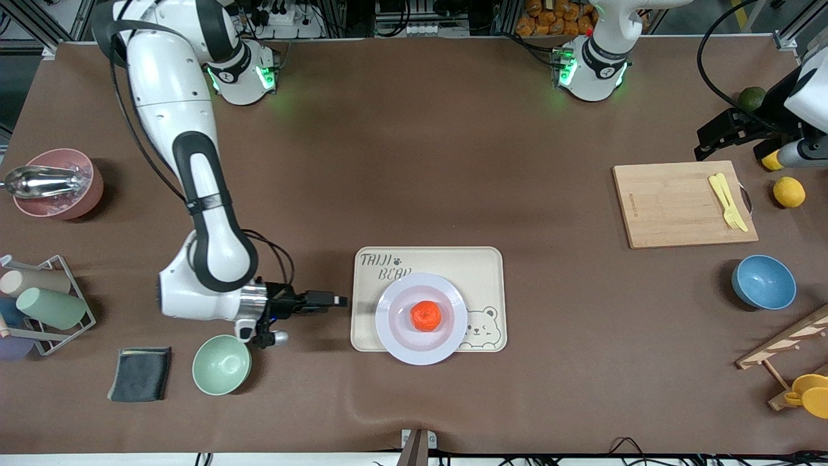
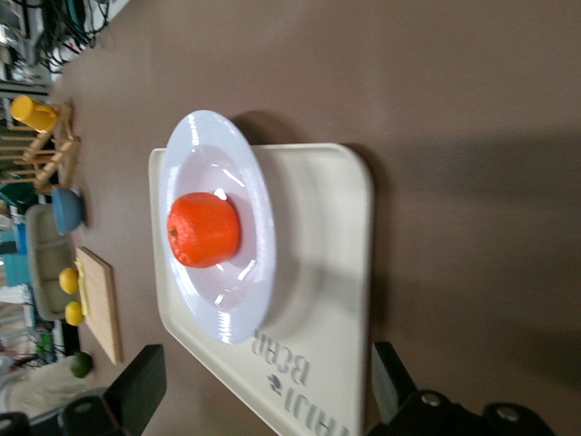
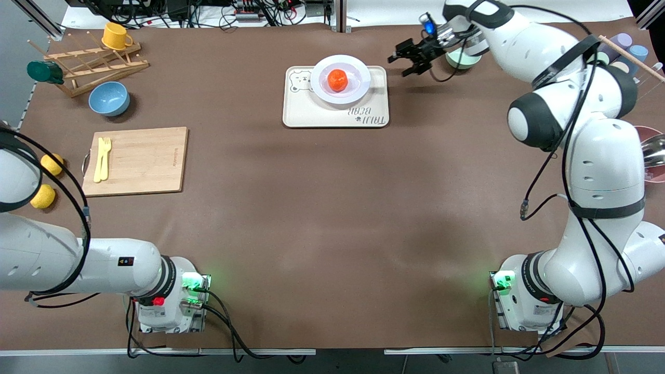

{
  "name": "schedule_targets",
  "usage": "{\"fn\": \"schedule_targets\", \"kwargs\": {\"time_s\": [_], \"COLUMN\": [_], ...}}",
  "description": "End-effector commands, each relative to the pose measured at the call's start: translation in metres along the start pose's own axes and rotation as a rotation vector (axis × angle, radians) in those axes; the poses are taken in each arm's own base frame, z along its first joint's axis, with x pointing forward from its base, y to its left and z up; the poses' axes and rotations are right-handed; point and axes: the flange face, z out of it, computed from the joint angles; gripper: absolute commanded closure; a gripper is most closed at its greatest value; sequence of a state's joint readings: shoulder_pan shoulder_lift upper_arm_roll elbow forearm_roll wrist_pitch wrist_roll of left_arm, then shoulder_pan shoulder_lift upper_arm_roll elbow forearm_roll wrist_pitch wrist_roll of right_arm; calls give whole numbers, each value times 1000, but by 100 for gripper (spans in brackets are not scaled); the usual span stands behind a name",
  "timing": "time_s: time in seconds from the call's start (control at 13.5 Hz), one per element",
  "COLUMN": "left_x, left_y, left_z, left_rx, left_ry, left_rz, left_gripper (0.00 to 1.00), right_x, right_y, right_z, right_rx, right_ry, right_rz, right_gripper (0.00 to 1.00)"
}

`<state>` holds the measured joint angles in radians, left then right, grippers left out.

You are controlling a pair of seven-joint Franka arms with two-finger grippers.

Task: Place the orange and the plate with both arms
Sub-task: 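Open the right gripper and draw it back from the plate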

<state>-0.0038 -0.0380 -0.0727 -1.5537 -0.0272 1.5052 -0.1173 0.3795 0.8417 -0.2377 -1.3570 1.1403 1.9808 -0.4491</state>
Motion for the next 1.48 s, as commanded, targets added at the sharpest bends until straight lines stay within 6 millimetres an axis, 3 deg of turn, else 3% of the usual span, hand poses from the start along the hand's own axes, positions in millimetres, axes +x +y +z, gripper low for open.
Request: {"fn": "schedule_targets", "kwargs": {"time_s": [0.0,0.15,0.44,0.81,0.96,1.19,1.41], "left_x": [-2,-1,-1,-1,-3,-3,-2], "left_y": [1,1,4,0,-2,-1,-1], "left_z": [-4,-3,-3,-4,-7,-8,-6], "left_rx": [-11,-9,-11,-9,-10,-11,-11], "left_ry": [-3,-3,-2,-1,5,5,2], "left_rz": [11,11,17,10,7,8,8], "left_gripper": [0,0,0,0,0,0,0], "right_x": [-6,-17,-61,-125,-139,-159,-174], "right_y": [-33,-45,-59,-87,-97,-125,-137], "right_z": [-53,-118,-235,-355,-385,-398,-407], "right_rx": [-129,-277,-535,-719,-726,-746,-740], "right_ry": [-45,-130,-234,-198,-150,-104,-71], "right_rz": [-118,-186,-223,-231,-200,-76,38], "right_gripper": [0,0,0,0,0,0,0]}}
